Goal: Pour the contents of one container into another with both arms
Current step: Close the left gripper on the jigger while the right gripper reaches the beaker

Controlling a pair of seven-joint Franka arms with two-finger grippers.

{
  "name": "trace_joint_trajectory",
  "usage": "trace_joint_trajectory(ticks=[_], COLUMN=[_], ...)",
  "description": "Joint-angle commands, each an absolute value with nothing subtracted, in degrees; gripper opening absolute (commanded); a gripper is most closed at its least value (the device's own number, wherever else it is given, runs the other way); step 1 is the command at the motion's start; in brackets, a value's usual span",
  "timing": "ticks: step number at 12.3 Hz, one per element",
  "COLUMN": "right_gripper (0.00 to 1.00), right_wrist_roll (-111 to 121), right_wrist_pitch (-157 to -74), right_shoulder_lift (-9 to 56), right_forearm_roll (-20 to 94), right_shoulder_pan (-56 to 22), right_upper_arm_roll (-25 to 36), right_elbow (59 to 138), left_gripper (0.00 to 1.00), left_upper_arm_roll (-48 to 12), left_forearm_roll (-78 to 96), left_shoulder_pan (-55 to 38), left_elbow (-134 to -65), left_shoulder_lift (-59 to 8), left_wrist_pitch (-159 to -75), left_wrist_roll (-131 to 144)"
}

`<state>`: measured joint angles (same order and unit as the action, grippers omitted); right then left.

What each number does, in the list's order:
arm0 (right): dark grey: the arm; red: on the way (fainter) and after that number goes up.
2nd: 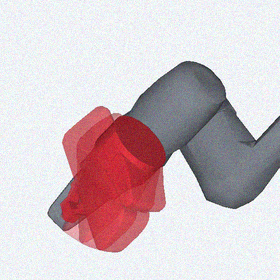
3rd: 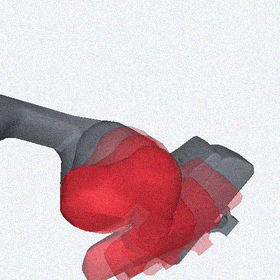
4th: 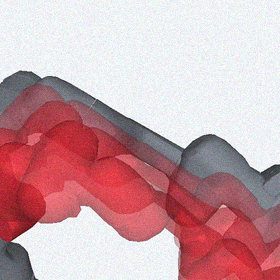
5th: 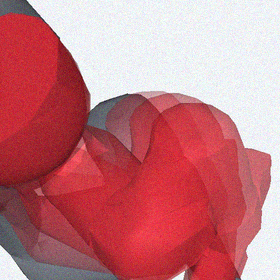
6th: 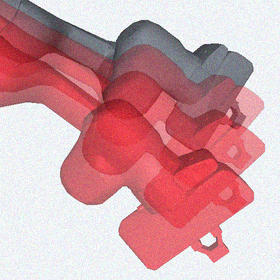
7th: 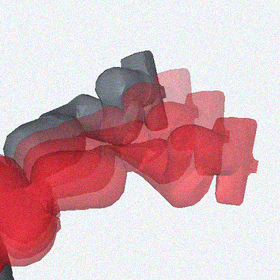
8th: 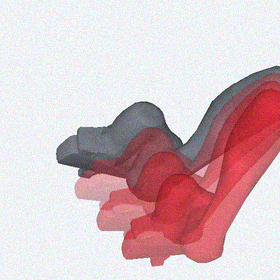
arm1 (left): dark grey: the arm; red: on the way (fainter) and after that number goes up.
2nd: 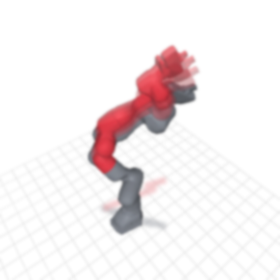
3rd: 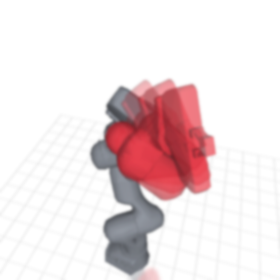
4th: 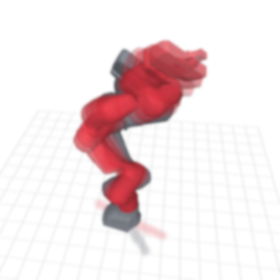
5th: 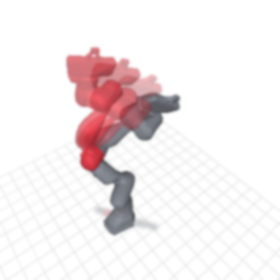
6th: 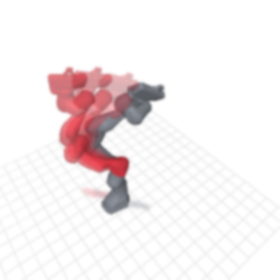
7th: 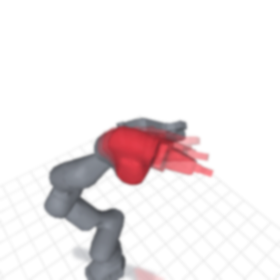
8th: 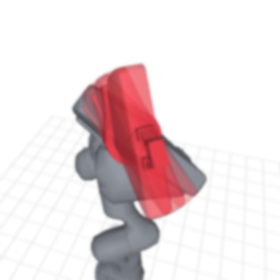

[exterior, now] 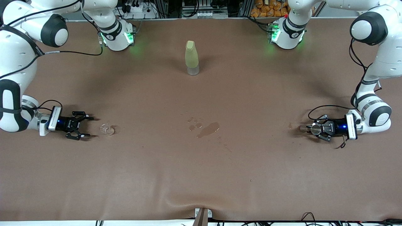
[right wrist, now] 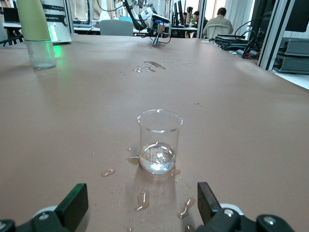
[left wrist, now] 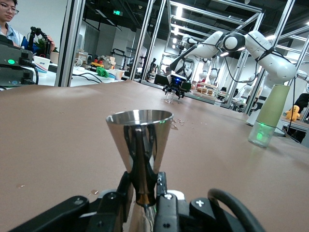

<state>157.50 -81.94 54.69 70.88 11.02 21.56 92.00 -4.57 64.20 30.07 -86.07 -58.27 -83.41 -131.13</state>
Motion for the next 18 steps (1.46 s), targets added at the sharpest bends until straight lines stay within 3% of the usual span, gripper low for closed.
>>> trace_joint_trajectory(ticks=[1, 6, 18], right_gripper=[1.0, 1.0, 1.0], right_wrist_roll=[164.53, 166.72, 170.42], right_wrist_pitch=[-81.21, -81.21, -81.74], right_shoulder_lift=[56.51, 58.0, 60.56], right_forearm_roll=[73.47, 76.46, 80.51], right_shoulder_pan=[10.9, 10.46, 10.11], right_upper_arm_roll=[20.92, 19.34, 14.95], right_elbow=[91.67, 91.67, 91.67], left_gripper=[0.0, 0.0, 0.0], left_upper_arm_roll=[-4.66, -5.7, -7.56], left_forearm_roll=[65.74, 65.57, 69.43], left_shoulder_pan=[29.8, 28.31, 23.3], left_elbow=[-85.17, -81.92, -82.53], left_shoulder_lift=[-56.96, -55.2, -54.23], left_wrist_pitch=[-82.62, -82.97, -86.84], left_wrist_roll=[-129.11, -128.32, -132.45])
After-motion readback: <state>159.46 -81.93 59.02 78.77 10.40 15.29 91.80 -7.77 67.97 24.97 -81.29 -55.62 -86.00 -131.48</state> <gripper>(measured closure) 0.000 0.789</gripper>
